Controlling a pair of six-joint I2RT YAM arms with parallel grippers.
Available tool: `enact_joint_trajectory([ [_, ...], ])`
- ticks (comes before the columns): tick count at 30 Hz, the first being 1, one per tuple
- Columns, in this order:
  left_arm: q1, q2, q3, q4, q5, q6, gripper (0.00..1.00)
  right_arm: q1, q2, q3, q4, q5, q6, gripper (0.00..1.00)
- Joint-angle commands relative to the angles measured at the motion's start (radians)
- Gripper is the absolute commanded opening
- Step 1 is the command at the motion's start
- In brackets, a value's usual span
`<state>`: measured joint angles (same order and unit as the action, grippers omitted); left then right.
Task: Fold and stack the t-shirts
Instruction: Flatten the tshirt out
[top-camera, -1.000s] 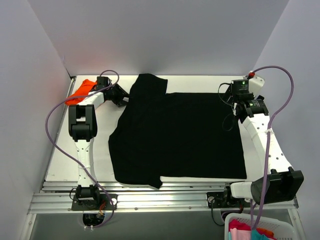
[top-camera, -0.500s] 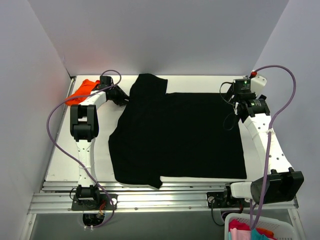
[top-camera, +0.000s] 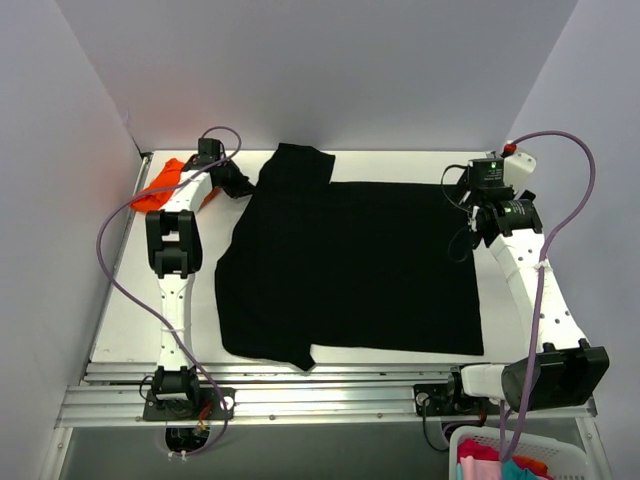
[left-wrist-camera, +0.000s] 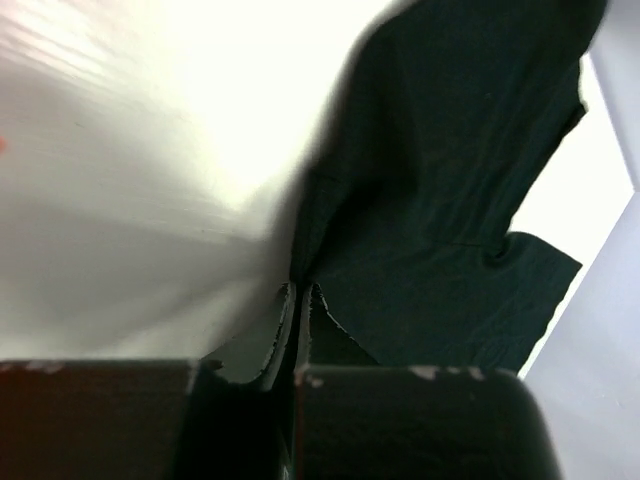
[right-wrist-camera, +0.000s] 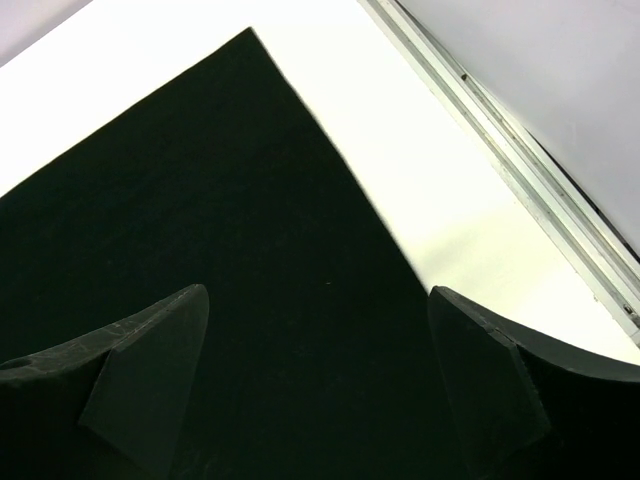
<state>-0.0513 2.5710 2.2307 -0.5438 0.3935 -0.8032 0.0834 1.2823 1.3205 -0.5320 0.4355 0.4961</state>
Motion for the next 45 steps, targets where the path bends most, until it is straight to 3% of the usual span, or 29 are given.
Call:
enact_joint_trajectory([
  [1,0.074,-0.005,0.115,-0.07,-0.042,0.061,0.02,-0.013,-0.031,0.013,-0.023,0.039,-0.007,0.87],
  [2,0.086,0.006,0.177,-0.082,-0.053,0.073,0.03,-0.014,-0.032,0.013,-0.025,0.039,-0.008,0.87],
  [3,0.103,0.029,0.205,-0.091,-0.053,0.075,0.12,-0.014,-0.032,0.014,-0.026,0.039,-0.01,0.87],
  [4,0.113,0.038,0.227,-0.09,-0.044,0.073,0.28,-0.014,-0.034,0.014,-0.028,0.04,-0.014,0.87],
  [5,0.122,0.044,0.24,-0.078,-0.027,0.058,0.49,-0.016,-0.032,0.013,-0.028,0.042,-0.017,0.87],
  [6,0.139,0.048,0.251,-0.064,0.008,0.046,0.98,-0.016,-0.032,0.011,-0.028,0.043,-0.018,0.87],
  [7,0.145,0.045,0.25,-0.029,0.031,0.033,0.94,-0.017,-0.032,0.011,-0.028,0.046,-0.019,0.87],
  [11,0.16,-0.026,0.233,-0.03,0.054,0.031,0.94,-0.017,-0.044,-0.001,-0.036,0.06,-0.013,0.87],
  [15,0.157,-0.258,0.114,-0.103,-0.014,0.099,0.94,-0.017,-0.083,-0.006,-0.083,0.146,0.012,0.87],
  [18,0.116,-0.492,-0.104,-0.204,-0.21,0.183,0.94,-0.014,-0.15,-0.026,-0.085,0.161,0.006,0.87],
  [19,0.098,-0.558,-0.258,-0.208,-0.31,0.22,0.94,-0.014,-0.187,-0.032,-0.077,0.143,0.006,0.87],
  [23,-0.057,-0.904,-0.611,-0.254,-0.421,0.222,0.94,-0.016,-0.244,-0.029,-0.114,-0.041,0.033,0.87],
  [24,-0.077,-0.954,-0.667,-0.316,-0.427,0.208,0.94,-0.016,-0.248,-0.027,-0.146,-0.129,0.039,0.87],
  [28,-0.16,-1.214,-0.954,-0.451,-0.413,0.044,0.94,-0.01,-0.271,-0.036,-0.216,-0.242,0.082,0.86],
  [35,-0.294,-1.638,-1.287,-0.677,-0.358,-0.068,0.95,-0.002,-0.368,-0.099,-0.253,-0.244,0.044,0.86],
  [40,-0.306,-1.726,-1.44,-0.631,-0.332,-0.096,0.95,0.007,-0.388,-0.15,-0.24,-0.268,0.039,0.86],
  [45,-0.308,-1.611,-1.47,-0.432,-0.317,-0.122,0.98,0.026,-0.373,-0.217,-0.171,-0.299,0.013,0.86],
])
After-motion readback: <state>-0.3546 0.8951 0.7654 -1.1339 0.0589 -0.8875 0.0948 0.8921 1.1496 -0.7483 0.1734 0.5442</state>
